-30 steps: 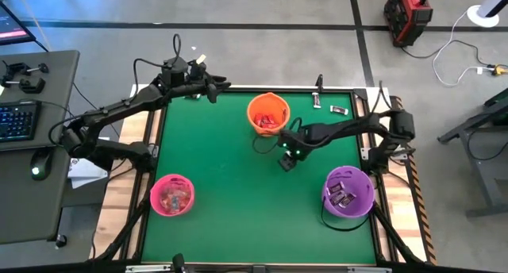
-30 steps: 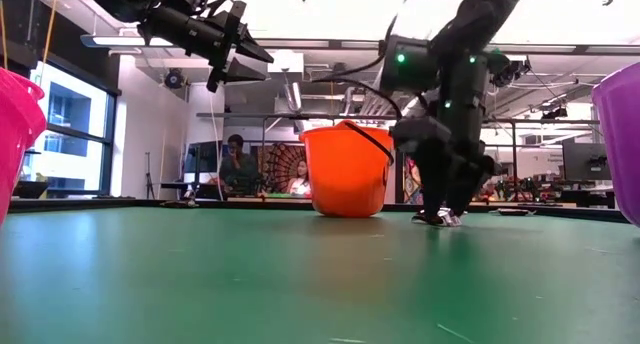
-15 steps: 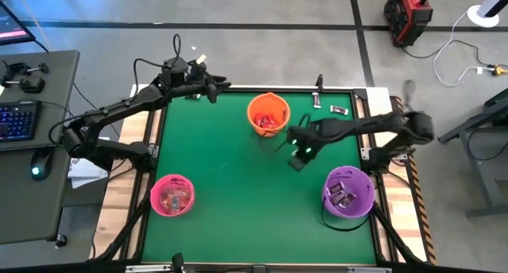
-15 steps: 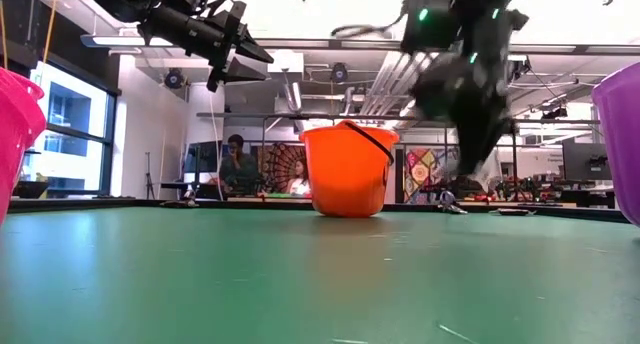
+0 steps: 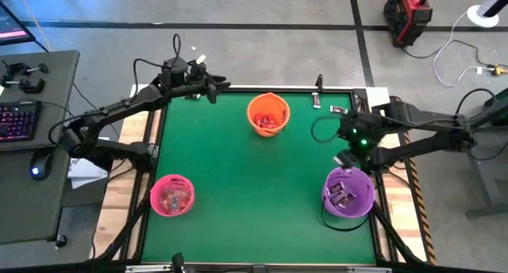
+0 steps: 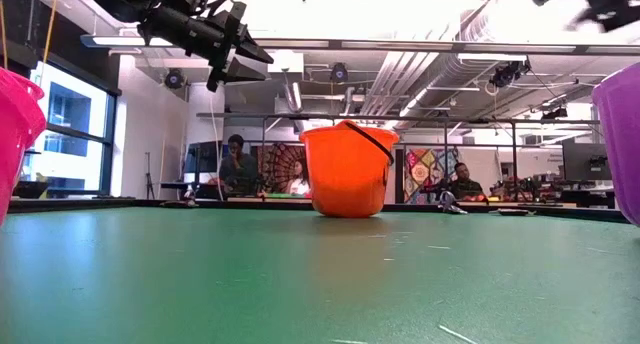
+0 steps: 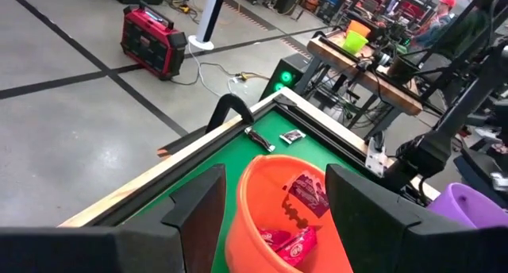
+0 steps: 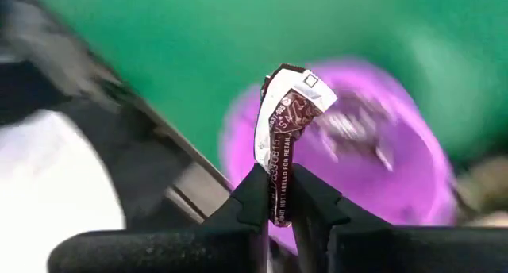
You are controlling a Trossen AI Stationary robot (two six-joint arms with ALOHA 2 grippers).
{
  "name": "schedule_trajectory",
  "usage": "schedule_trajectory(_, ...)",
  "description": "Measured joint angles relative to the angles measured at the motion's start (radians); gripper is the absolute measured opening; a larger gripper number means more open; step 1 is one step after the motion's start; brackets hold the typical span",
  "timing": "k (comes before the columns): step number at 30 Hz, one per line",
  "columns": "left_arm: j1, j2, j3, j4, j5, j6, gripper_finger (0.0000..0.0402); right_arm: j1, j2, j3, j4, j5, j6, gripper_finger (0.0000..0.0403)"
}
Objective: Sort candy by brand, put in halloween buckets
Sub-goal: Put the brown chocolate into the violet bucket
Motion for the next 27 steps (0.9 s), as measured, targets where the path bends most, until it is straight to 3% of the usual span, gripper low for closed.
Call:
schedule_trajectory(4, 0.0, 0.0, 0.0, 0.0, 0.0, 0.013, 0.0206, 0.072, -0.026, -0.066, -0.118, -0.003, 0.098, 0.0027)
schedule_trajectory(8, 0.0, 0.0, 0.0, -0.017, 0.0, 0.016, 0.0206, 0.108, -0.008, -0.163, -0.049, -0.072, 0.17, 0.004)
schedule_trajectory(13, 0.0, 0.0, 0.0, -0.047, 0.0, 0.021, 0.0206, 0.146, 0.04, -0.231, 0.075, -0.134, 0.189, 0.0103)
schedule_trajectory(20, 0.0, 0.0, 0.0, -0.051, -0.002, 0.036, 0.0206, 0.149, 0.082, -0.206, 0.116, -0.227, 0.062, 0.019)
schedule_trajectory(24, 0.0, 0.0, 0.0, -0.051, -0.003, 0.035, 0.0206, 0.085, 0.082, -0.172, 0.3, -0.226, 0.046, 0.0199)
schedule_trajectory(27, 0.0, 0.0, 0.013, -0.08, -0.004, 0.025, 0.0206, -0.001, 0.082, -0.161, 0.569, -0.13, 0.008, 0.02)
